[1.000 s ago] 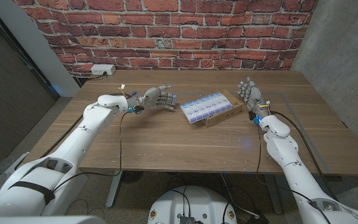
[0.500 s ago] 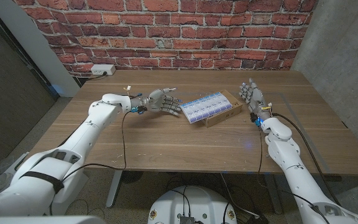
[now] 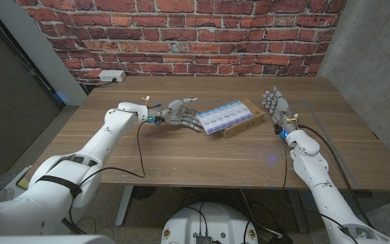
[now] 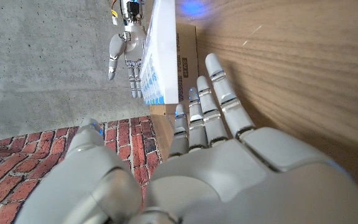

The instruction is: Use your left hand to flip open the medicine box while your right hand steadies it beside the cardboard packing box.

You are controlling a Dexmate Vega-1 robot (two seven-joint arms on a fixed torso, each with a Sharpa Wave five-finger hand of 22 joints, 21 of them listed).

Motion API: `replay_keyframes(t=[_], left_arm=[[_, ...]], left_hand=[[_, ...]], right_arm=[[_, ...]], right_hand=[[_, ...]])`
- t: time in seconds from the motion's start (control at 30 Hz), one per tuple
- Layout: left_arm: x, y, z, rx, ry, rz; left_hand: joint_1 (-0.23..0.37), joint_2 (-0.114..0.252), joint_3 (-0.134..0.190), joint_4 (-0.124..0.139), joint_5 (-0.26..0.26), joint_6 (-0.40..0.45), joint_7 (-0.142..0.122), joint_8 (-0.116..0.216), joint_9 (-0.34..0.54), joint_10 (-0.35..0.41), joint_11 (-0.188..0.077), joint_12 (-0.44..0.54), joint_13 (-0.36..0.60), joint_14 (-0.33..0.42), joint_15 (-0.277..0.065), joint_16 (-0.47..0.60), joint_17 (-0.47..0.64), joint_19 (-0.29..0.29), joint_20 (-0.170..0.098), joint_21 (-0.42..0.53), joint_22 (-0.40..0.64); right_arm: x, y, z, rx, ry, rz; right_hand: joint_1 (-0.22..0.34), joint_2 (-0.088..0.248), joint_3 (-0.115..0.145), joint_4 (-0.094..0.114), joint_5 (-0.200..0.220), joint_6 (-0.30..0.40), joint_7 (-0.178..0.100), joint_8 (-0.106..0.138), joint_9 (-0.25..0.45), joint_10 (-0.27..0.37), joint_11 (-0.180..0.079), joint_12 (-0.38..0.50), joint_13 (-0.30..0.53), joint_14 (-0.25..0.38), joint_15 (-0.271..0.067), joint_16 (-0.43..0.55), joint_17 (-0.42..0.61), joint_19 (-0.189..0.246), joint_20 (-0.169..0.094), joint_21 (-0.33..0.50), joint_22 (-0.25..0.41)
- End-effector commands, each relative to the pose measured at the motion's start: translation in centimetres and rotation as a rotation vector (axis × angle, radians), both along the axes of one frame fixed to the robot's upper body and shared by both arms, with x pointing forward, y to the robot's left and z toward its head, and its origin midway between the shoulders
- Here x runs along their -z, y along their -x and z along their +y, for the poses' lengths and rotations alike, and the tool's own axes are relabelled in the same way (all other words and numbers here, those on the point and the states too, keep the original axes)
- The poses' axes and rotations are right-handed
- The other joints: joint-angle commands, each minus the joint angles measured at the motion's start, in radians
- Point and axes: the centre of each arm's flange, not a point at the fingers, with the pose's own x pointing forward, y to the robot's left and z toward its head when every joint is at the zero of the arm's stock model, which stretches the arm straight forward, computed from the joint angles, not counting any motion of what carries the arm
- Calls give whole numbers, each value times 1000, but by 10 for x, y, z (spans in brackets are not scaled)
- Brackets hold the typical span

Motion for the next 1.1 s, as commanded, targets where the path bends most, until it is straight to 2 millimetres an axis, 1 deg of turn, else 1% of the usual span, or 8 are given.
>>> replay_keyframes(t=[0.03, 0.3, 0.43, 0.53, 0.57, 0.83, 1.03, 1.1], left_arm=[[5, -9, -24, 67, -23, 76], [2, -14, -38, 96, -67, 77], [1, -16, -43, 90, -87, 66], [1, -18, -46, 83, -103, 50], [0, -18, -48, 77, -112, 37], [-3, -20, -50, 46, -103, 13], [-1, -21, -46, -33, -30, 3], [0, -20, -44, -68, -4, -2]], left_hand=[[-3, -6, -7, 2, -1, 46, 64, 12, 5, 55, -3, 6, 0, 47, -3, 6, 1, 38, -2, -15, -1], [17, -12, -10, -6, 2, 91, 64, 18, 4, 101, -18, -1, -2, 102, -22, 4, -2, 104, -29, -24, 0], [72, -9, 4, -32, 5, 117, 64, 21, 4, 130, -28, -6, -3, 131, -49, -2, -3, 131, -49, -36, 0], [144, -2, 26, -59, 5, 155, 63, 26, 5, 169, -58, -11, -3, 174, -72, -8, -4, 172, -68, -48, 1], [173, -2, 34, -68, 3, 171, 63, 27, 5, 185, -65, -15, -3, 207, -99, -6, -4, 194, -85, -52, 1], [327, -3, 79, -86, 0, 269, 58, 40, 11, 302, -135, -25, -2, 341, -180, -17, -4, 316, -150, -66, 2], [459, 35, 144, -80, -9, 402, 3, 76, 28, 440, -215, -16, 0, 472, -245, -26, -6, 392, -190, -72, 5], [486, 47, 163, -78, -14, 445, -10, 89, 33, 480, -228, -14, 0, 521, -259, -26, -6, 411, -201, -70, 7]], right_arm=[[6, 3, -5, 4, -14, -1], [10, 3, -9, 10, -26, 2], [10, 3, -11, 12, -30, 2], [11, 2, -13, 14, -32, 3], [12, 1, -13, 14, -34, 4], [13, -2, -14, 13, -40, 10], [13, -5, -14, 14, -38, 14], [13, -5, -14, 15, -38, 15]], right_hand=[[13, -3, 1, -9, 0, 8, 0, 3, 2, 9, 5, 5, 3, 2, 5, 4, 5, 7, 7, 3, 3], [13, -3, 1, -10, 0, 8, 0, 3, 2, 9, 6, 6, 3, 3, 5, 5, 5, 7, 7, 3, 3], [13, -2, 0, -11, 0, 8, 1, 3, 2, 9, 5, 5, 3, 3, 6, 4, 5, 7, 7, 3, 3], [13, -2, 0, -11, 0, 9, 1, 3, 2, 9, 6, 6, 3, 3, 7, 5, 5, 8, 7, 4, 3], [13, -2, 0, -12, 0, 8, -1, 3, 2, 9, 5, 5, 3, 3, 5, 5, 5, 7, 6, 3, 3], [13, -2, -2, -12, -1, 8, 0, 3, 2, 10, 7, 6, 3, 3, 4, 5, 5, 7, 6, 3, 3], [13, -1, -2, -13, -1, 8, 0, 3, 3, 11, 8, 6, 3, 3, 4, 5, 5, 7, 6, 3, 3], [13, -1, -2, -13, 0, 9, 0, 3, 3, 12, 8, 7, 3, 3, 3, 4, 5, 7, 6, 3, 3]])
